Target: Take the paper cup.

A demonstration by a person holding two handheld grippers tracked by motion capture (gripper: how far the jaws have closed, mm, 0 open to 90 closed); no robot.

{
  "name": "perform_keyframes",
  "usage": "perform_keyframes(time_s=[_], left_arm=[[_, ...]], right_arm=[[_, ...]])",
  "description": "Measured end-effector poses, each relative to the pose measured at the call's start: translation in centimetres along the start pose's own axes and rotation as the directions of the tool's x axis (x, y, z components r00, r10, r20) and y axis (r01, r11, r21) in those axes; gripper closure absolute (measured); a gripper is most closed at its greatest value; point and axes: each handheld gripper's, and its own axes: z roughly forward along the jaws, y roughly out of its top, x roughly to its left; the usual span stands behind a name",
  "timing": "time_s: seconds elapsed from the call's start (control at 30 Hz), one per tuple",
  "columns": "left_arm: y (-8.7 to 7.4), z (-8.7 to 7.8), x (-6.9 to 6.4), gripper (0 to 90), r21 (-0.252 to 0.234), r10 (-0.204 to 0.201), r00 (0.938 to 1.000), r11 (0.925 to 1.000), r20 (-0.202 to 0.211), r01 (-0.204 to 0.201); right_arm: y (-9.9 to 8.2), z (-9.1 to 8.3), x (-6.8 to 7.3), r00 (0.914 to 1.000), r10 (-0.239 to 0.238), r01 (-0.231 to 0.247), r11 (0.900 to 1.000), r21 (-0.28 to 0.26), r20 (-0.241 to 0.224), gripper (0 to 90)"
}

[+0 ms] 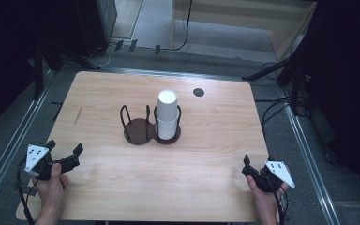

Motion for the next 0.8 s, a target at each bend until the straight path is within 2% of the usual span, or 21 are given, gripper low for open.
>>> perform_keyframes(time_s=[0.1, 0.23, 0.37, 0.43, 0.6, 0.73, 0.8], left_arm=[[-0.1, 0.1, 0.0, 0.0, 0.01, 0.0, 1.0, 0.9999, -0.004, 0.0], [-0.1, 0.3, -0.1, 0.0, 0.021, 0.008, 0.9999, 0.9997, -0.014, -0.008], [-0.1, 0.5, 0.0, 0.0, 0.036, -0.005, 0.9995, 0.9993, -0.03, 0.007], [-0.1, 0.6, 0.1, 0.0, 0.045, -0.016, 0.9989, 0.9988, -0.044, 0.018], [-0.1, 0.7, -0.1, 0.0, 0.043, -0.018, 0.9972, 0.9988, -0.072, 0.022], [-0.1, 0.7, 0.1, 0.0, 0.042, -0.03, 0.9978, 0.9986, -0.059, 0.032], [-0.1, 0.8, 0.0, 0.0, 0.045, -0.02, 0.9988, 0.9987, -0.044, 0.022]], right_arm=[[0.1, -0.1, 0.1, 1.0, -0.004, 0.004, 1.0, -0.002, 0.002, 13.7], [0.7, -0.2, 0.4, 0.9993, 0.033, -0.033, 0.9994, -0.005, -0.017, 13.9], [1.6, -0.3, 1.0, 0.9992, 0.016, -0.017, 0.9998, -0.01, -0.037, 14.0], [2.5, -0.4, 1.7, 0.9979, 0.008, -0.009, 0.9999, -0.011, -0.064, 14.1], [3.9, -0.5, 2.8, 0.9959, 0.01, -0.011, 0.9998, -0.014, -0.09, 14.3], [5.1, -0.4, 4.0, 0.9936, 0.0, -0.001, 0.9999, -0.013, -0.113, 14.4], [5.6, -0.3, 4.5, 0.9926, -0.004, 0.003, 0.9999, -0.011, -0.121, 14.3]])
